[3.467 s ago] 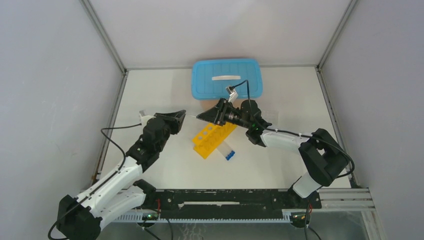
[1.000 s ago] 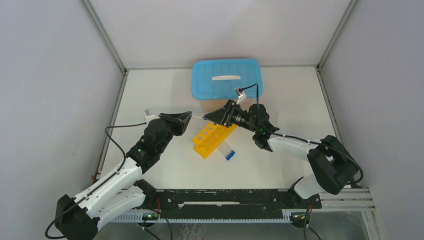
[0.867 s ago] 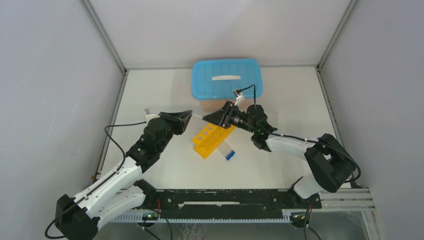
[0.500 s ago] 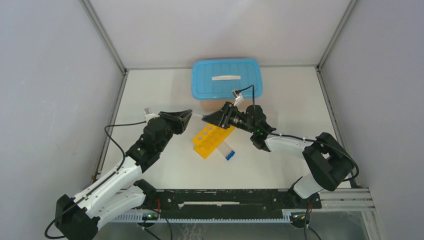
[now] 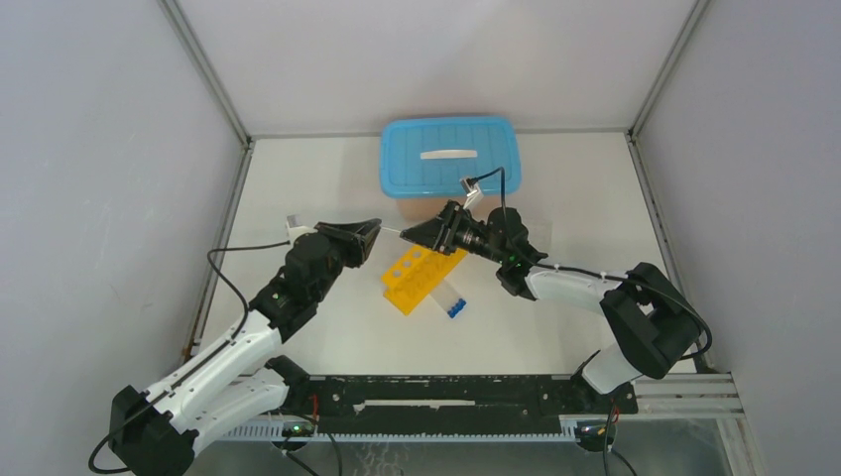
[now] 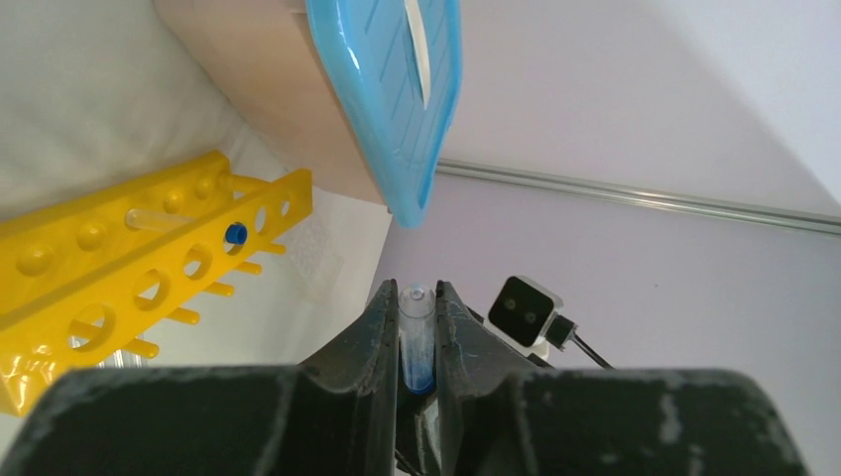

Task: Organize the chemistry lab equipment
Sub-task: Pick up the test tube at the center of the board.

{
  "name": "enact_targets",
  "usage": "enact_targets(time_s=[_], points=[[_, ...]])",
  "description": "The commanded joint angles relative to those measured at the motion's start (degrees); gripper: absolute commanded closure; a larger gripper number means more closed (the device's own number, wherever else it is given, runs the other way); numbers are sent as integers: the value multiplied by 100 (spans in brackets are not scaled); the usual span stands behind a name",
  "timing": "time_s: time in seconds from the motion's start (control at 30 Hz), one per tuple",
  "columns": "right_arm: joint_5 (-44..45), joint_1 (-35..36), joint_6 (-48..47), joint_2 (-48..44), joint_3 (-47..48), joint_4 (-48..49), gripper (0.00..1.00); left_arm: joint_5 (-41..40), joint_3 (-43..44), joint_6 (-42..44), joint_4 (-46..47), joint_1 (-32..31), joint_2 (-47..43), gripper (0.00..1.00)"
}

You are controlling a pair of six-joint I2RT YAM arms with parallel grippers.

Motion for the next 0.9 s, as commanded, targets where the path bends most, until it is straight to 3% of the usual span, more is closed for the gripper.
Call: enact_targets(time_s=[0.0, 0.63, 0.87], points=[[52, 25, 29, -34, 266, 303, 55, 26, 258, -52, -102, -30, -12, 89], [-1, 60, 73, 157, 382, 300, 61, -27, 305, -99, -120, -28, 23, 88], [-9, 60, 68, 169, 417, 270, 70, -27, 256, -131, -101, -27, 5, 88]])
